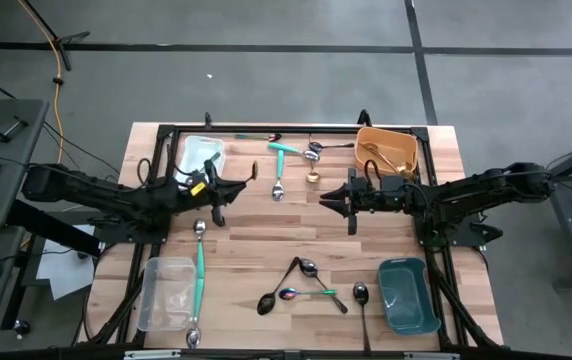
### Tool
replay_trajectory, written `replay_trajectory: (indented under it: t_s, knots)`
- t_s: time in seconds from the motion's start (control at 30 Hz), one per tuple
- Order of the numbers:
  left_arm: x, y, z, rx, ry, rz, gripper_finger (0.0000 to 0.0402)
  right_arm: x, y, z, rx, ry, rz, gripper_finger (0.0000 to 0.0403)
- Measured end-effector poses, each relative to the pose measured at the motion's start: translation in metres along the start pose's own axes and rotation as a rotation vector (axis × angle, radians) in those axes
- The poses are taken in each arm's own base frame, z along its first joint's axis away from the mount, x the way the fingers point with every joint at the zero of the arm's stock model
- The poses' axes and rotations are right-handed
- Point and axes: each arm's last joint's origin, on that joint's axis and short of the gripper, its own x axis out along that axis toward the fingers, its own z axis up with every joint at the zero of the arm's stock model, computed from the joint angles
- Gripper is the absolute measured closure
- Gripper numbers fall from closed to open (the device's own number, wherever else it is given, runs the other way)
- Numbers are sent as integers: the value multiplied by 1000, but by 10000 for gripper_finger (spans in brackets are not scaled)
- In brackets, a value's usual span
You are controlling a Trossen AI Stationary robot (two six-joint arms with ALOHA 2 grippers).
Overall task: Sort silverware by color (type)
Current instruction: Put the violet spoon into the white bin
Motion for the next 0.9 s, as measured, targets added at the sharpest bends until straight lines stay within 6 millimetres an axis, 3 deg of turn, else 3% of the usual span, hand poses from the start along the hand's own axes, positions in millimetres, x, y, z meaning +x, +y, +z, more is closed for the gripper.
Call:
replay_trajectory:
  t_s: [0.6,0.77,0.9]
  knots:
    - [0,0,0,-8,-3,-7,396,0,0,0,0,0,0,334]
    - [0,6,2,-5,-10,204,396,0,0,0,0,0,0,334]
    - [5,10,18,28,-19,427,396,0,0,0,0,0,1,334]
